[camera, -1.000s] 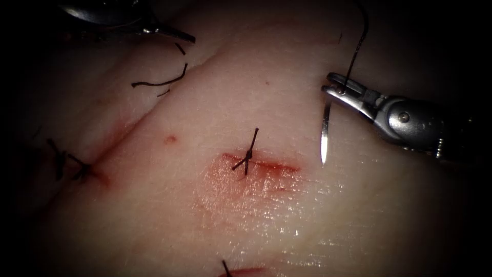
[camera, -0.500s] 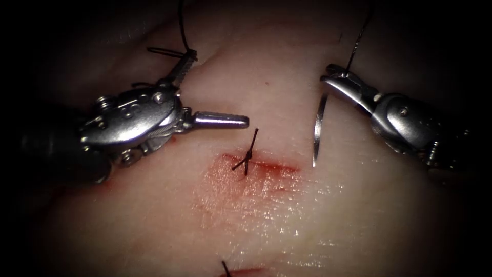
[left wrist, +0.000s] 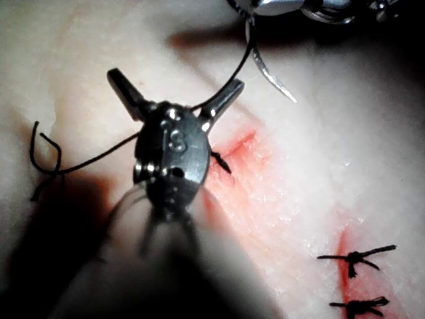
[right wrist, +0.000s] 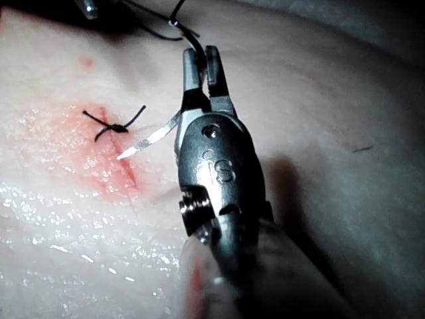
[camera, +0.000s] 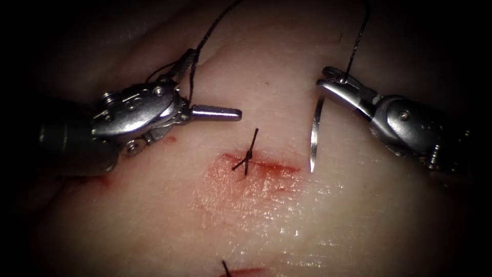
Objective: Wound Closure
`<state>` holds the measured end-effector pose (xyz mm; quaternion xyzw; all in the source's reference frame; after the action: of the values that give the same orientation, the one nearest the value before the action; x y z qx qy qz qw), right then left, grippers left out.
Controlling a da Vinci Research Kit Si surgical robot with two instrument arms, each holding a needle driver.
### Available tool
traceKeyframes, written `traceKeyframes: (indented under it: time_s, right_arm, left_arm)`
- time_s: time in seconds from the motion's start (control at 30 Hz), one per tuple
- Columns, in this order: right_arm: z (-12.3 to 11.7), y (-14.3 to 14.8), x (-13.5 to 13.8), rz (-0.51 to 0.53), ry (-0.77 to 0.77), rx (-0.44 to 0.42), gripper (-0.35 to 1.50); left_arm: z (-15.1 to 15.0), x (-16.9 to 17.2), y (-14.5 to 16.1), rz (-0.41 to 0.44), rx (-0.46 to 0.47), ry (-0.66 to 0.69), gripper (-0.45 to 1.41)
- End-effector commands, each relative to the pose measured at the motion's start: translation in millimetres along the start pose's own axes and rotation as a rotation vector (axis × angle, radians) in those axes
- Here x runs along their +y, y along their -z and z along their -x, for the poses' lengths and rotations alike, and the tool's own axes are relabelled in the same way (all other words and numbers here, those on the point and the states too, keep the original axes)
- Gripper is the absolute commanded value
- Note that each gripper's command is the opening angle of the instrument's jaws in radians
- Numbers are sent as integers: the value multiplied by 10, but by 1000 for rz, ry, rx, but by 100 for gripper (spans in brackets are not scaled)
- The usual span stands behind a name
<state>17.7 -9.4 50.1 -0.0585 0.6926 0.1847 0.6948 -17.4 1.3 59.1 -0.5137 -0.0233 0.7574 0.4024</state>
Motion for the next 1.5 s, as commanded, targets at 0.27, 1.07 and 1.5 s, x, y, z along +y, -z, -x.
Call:
traceKeyframes:
  time_s: [0.27, 1.07, 1.5]
  right_arm:
    - [5, 6, 15, 27, 40, -45, -35]
    - [-9, -10, -1, 11, 41, -36, -35]
    - [-16, -11, -9, -32, 30, 65, -35]
  left_arm:
    - [3, -46, 83, -127, -60, -123, 140]
    - [-25, 146, -36, 255, 172, 204, 114]
    - [-4, 104, -109, 264, 111, 344, 123]
